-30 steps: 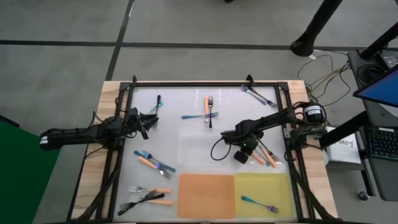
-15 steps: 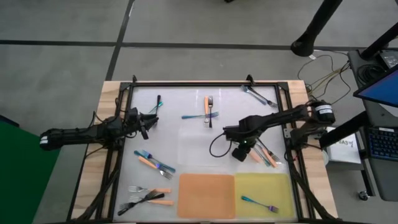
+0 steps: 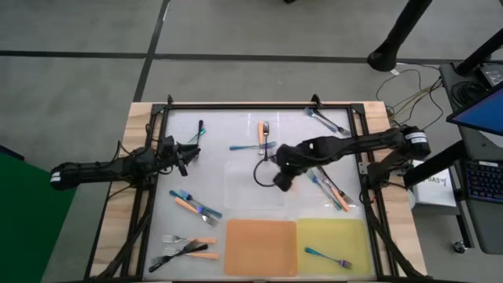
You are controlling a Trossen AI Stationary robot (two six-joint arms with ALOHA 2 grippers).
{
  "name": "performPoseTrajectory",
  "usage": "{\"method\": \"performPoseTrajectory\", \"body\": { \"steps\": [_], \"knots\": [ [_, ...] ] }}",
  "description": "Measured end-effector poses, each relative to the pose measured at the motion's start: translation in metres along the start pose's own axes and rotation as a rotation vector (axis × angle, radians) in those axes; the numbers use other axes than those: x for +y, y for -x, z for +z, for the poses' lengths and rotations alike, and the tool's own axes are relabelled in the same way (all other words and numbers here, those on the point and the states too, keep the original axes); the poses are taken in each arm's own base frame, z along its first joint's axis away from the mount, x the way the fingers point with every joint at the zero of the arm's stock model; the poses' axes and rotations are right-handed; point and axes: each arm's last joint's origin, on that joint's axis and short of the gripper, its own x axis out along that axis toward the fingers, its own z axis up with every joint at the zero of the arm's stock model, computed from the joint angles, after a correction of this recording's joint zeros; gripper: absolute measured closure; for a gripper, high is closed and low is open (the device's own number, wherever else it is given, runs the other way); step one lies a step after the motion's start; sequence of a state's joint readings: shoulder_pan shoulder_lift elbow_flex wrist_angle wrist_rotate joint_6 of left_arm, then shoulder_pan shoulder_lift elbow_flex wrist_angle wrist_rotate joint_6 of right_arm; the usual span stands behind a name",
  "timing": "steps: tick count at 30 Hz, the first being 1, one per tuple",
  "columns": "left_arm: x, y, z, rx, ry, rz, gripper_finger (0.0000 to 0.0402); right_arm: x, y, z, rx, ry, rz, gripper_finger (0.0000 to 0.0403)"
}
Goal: Sort silverware by color (type)
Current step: Put the orange fork into the transparent bin
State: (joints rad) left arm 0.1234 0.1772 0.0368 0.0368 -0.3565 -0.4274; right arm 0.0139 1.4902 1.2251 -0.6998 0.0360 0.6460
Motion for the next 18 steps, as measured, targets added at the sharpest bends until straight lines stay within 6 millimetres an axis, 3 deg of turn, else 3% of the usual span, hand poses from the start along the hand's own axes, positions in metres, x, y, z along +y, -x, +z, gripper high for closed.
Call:
{"method": "performPoseTrajectory", "body": {
  "steps": [5,12,18],
  "knots": [
    [0.000,0.000,0.000,0.000,0.000,0.000,0.0306,0.012,-0.004,0.015,-0.145,0.029,0.117,0.0360],
    [0.000,0.000,0.000,0.002,-0.001,0.001,0.0306,0.009,-0.015,0.017,-0.135,0.042,0.099,0.0359],
    [0.000,0.000,0.000,0.001,0.000,0.000,0.0306,0.009,-0.022,0.015,-0.109,0.047,0.086,0.0332]
  ]
}}
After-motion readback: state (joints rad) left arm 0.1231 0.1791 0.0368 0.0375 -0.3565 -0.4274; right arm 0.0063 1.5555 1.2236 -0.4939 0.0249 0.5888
